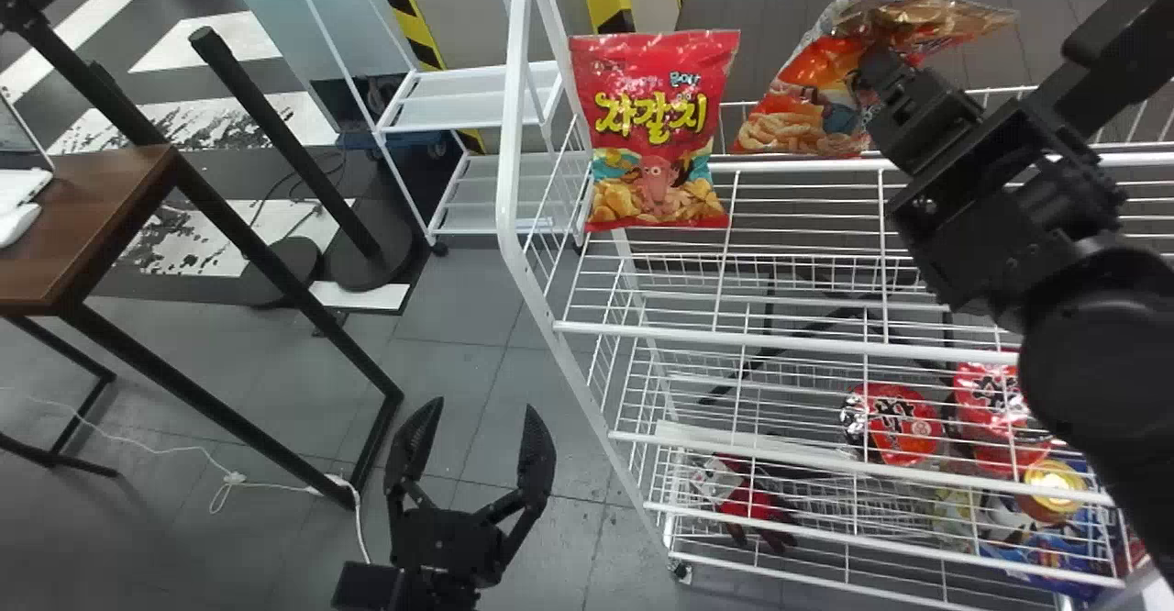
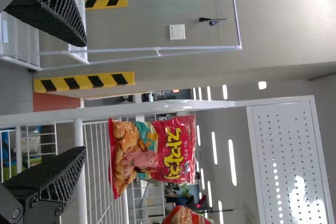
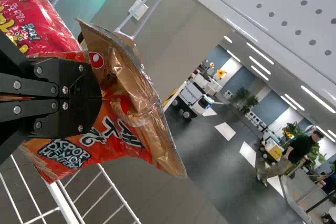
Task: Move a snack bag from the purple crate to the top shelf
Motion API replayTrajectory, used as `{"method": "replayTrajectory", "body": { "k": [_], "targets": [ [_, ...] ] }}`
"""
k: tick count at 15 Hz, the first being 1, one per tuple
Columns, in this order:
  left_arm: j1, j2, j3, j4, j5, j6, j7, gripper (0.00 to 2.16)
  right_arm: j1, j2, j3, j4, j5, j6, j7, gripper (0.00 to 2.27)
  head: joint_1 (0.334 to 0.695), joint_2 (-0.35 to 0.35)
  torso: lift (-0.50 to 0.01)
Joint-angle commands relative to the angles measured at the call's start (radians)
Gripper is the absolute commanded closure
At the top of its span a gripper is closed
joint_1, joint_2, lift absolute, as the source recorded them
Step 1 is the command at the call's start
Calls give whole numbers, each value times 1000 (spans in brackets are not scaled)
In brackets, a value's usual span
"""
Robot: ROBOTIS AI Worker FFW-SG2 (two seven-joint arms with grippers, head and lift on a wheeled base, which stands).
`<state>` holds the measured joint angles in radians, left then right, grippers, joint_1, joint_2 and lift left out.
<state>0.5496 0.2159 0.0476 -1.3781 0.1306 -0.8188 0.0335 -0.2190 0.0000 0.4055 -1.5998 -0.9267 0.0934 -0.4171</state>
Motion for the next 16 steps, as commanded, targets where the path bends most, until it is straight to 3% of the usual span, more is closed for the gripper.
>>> {"method": "replayTrajectory", "body": {
  "k": [1, 3, 8, 16],
  "targets": [
    [-2, 0, 0, 2, 1, -1, -1, 113, -26, 1, 39, 28, 2, -51, -49, 2250, 695, 339, 0],
    [-4, 0, 0, 4, 1, -1, -6, 113, -43, 1, 65, 29, 23, -51, -118, 2250, 695, 337, 0],
    [-5, -1, 9, 10, 0, 2, -15, 113, -76, 1, 95, 28, 22, -11, -206, 2250, 695, 346, 0],
    [-10, -3, 8, 19, 1, 2, -38, 113, -120, 1, 87, 107, -4, 44, -229, 2246, 695, 349, 0]
  ]
}}
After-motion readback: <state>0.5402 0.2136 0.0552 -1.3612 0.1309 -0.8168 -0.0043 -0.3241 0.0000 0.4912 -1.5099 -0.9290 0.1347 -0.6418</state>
